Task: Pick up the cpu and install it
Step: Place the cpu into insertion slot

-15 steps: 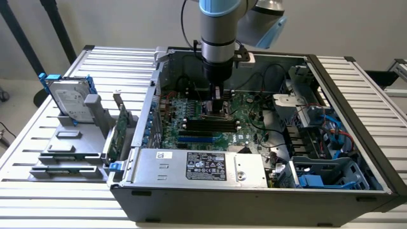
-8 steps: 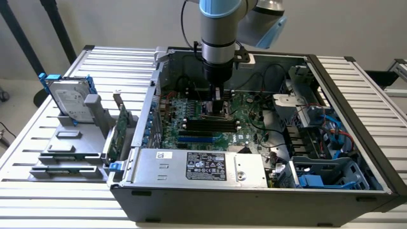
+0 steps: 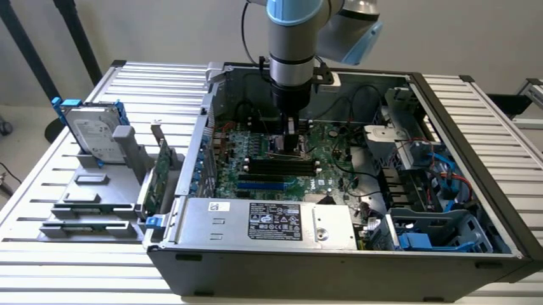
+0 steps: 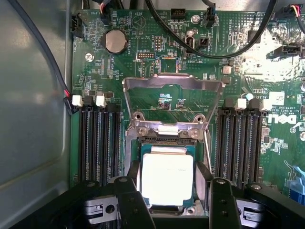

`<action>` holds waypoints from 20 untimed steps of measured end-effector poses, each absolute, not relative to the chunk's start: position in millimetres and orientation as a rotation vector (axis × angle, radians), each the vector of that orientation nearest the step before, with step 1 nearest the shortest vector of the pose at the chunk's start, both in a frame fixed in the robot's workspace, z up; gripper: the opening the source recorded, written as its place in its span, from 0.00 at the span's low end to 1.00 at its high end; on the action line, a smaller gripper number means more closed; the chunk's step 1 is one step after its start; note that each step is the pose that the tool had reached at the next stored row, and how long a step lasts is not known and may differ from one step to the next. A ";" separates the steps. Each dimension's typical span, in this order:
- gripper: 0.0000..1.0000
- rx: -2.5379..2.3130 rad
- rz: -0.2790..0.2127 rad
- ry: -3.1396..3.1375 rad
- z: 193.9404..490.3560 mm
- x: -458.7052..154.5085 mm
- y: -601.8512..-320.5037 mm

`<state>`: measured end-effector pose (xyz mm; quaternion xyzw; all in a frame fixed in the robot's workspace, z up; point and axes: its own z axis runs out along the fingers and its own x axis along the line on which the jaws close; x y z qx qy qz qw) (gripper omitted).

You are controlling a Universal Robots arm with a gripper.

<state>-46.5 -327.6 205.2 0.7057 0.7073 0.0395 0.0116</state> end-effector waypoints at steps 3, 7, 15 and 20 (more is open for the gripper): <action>0.55 2.201 0.123 2.206 204.4 -46.5 -327.6; 0.55 2.201 0.123 2.206 203.3 -46.5 -327.7; 0.55 2.201 0.123 2.205 201.3 -46.0 -327.6; 0.55 2.202 0.123 2.205 200.0 -45.9 -327.6</action>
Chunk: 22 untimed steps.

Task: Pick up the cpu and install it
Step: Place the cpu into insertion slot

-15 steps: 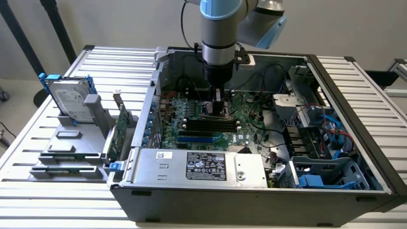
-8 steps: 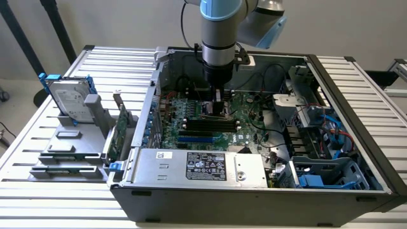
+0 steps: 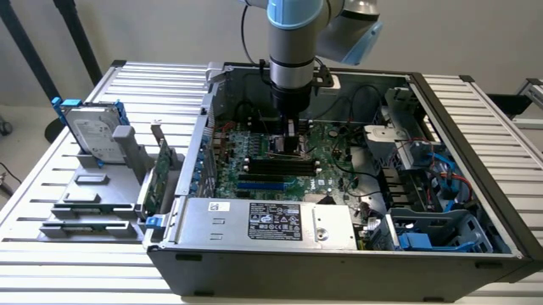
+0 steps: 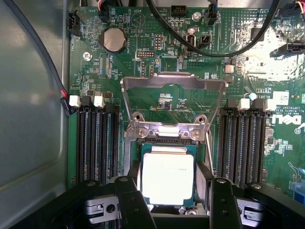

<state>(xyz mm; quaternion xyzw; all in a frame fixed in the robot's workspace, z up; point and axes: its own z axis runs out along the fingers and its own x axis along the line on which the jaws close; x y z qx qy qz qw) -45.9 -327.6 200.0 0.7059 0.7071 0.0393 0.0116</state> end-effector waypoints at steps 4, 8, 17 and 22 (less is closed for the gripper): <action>0.55 2.201 0.123 2.205 199.2 -45.9 -327.7; 0.55 2.202 0.123 2.205 198.6 -45.8 -327.6; 0.55 2.202 0.123 2.205 197.6 -45.5 -327.6; 0.55 2.202 0.123 2.205 197.5 -45.4 -327.6</action>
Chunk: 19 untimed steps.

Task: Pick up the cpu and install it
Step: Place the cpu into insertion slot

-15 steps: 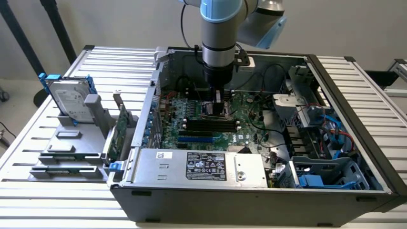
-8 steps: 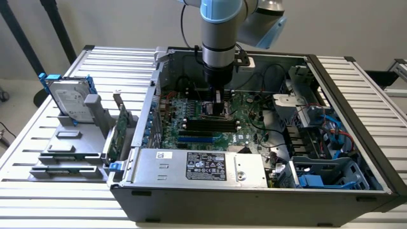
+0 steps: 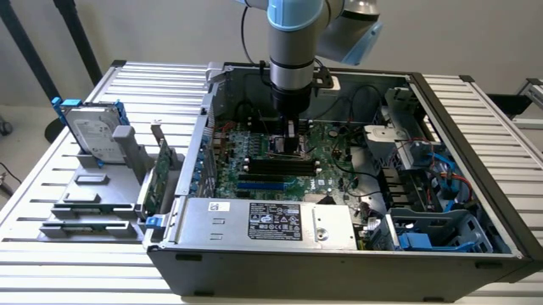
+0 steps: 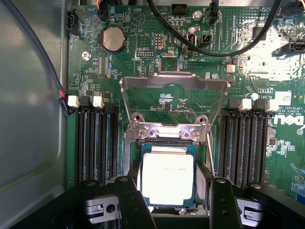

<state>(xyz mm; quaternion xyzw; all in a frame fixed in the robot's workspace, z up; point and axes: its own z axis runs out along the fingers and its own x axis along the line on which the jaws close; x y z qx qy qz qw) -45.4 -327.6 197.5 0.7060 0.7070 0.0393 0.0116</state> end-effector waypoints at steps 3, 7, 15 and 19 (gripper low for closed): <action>0.55 2.202 0.123 2.205 197.4 -45.4 -327.6; 0.63 2.202 0.123 2.205 197.3 -45.3 -327.6; 0.63 2.202 0.123 2.205 197.6 -45.2 -327.6; 0.63 2.202 0.122 2.205 199.2 -45.2 -327.6</action>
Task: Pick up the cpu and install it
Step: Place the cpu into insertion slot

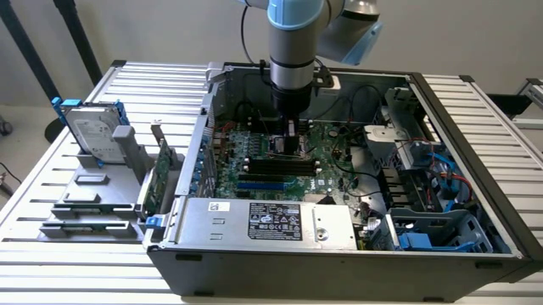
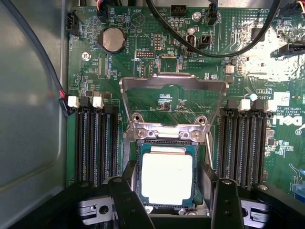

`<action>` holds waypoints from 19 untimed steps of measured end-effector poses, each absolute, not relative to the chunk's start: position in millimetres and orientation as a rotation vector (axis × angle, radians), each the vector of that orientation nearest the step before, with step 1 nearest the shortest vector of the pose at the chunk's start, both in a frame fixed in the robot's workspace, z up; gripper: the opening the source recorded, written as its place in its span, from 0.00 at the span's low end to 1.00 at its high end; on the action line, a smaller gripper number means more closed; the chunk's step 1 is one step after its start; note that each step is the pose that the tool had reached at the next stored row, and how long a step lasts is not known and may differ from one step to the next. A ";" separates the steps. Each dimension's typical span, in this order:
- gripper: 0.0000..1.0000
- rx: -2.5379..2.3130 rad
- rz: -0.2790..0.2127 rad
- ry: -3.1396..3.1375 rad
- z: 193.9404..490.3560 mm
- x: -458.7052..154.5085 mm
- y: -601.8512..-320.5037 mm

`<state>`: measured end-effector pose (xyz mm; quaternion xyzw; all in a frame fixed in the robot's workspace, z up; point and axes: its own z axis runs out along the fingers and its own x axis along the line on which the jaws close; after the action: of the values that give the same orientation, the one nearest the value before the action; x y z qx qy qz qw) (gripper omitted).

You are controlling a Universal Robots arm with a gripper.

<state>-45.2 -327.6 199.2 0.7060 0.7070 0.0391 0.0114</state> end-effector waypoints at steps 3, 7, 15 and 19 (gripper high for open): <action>0.63 2.202 0.121 2.206 200.9 -45.2 -327.6; 0.63 2.203 0.121 2.206 205.3 -45.3 -327.6; 0.63 2.206 0.115 2.209 214.4 -52.6 -327.7; 0.42 2.208 0.111 2.211 215.5 -66.6 -327.7</action>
<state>-66.6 -327.7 215.5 0.7062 0.7071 0.0355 0.0073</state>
